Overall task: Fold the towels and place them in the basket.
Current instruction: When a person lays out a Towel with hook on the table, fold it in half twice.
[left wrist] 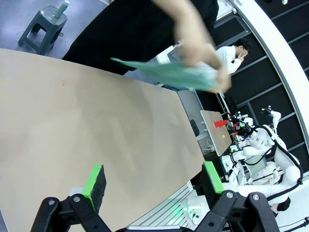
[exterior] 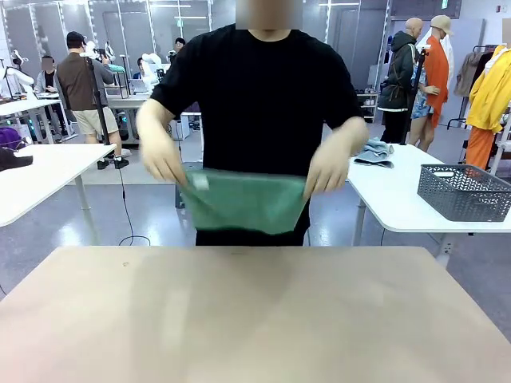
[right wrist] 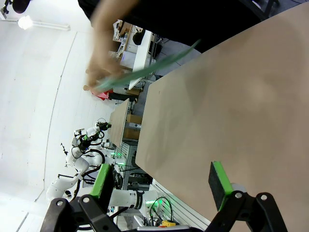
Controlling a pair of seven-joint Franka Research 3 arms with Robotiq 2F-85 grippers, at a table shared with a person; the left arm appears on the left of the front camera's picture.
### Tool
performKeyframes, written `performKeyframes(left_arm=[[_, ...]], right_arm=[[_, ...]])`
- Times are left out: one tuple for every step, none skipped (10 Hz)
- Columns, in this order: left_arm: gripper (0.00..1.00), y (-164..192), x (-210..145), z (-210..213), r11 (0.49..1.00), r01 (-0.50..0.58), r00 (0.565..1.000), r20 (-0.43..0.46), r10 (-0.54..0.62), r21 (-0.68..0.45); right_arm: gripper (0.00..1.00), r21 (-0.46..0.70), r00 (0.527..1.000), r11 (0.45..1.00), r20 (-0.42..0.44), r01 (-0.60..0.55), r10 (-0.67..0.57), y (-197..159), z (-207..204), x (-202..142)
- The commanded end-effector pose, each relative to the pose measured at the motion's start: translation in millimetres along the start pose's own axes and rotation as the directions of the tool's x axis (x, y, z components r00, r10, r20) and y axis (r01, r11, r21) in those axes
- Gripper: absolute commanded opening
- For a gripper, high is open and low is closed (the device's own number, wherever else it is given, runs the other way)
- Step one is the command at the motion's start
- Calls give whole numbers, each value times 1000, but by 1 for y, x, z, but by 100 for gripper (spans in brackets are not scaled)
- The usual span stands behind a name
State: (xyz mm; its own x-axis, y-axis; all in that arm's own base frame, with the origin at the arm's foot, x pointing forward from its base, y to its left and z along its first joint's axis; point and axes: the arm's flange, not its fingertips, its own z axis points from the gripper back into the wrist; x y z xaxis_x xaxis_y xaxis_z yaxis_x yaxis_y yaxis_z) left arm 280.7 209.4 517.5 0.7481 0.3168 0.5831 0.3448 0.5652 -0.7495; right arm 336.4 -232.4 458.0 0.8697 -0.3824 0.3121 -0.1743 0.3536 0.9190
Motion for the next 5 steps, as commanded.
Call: performKeyframes(left_arm=[[100, 0, 0, -1, 1000, 16, 1000, 7, -16, -16], [100, 0, 0, -1, 1000, 16, 1000, 7, -16, -16], [100, 0, 0, -1, 1000, 16, 1000, 7, -16, -16], [100, 0, 0, -1, 1000, 16, 1000, 7, -16, -16], [100, 0, 0, -1, 1000, 16, 1000, 7, -16, -16]], right_arm=[[100, 10, 1000, 1000, 1, -2, 2, 0, 0, 0], [100, 10, 1000, 1000, 1, -2, 2, 0, 0, 0], [100, 10, 1000, 1000, 1, -2, 2, 0, 0, 0], [100, 10, 1000, 1000, 1, -2, 2, 0, 0, 0], [100, 10, 1000, 1000, 1, -2, 2, 0, 0, 0]])
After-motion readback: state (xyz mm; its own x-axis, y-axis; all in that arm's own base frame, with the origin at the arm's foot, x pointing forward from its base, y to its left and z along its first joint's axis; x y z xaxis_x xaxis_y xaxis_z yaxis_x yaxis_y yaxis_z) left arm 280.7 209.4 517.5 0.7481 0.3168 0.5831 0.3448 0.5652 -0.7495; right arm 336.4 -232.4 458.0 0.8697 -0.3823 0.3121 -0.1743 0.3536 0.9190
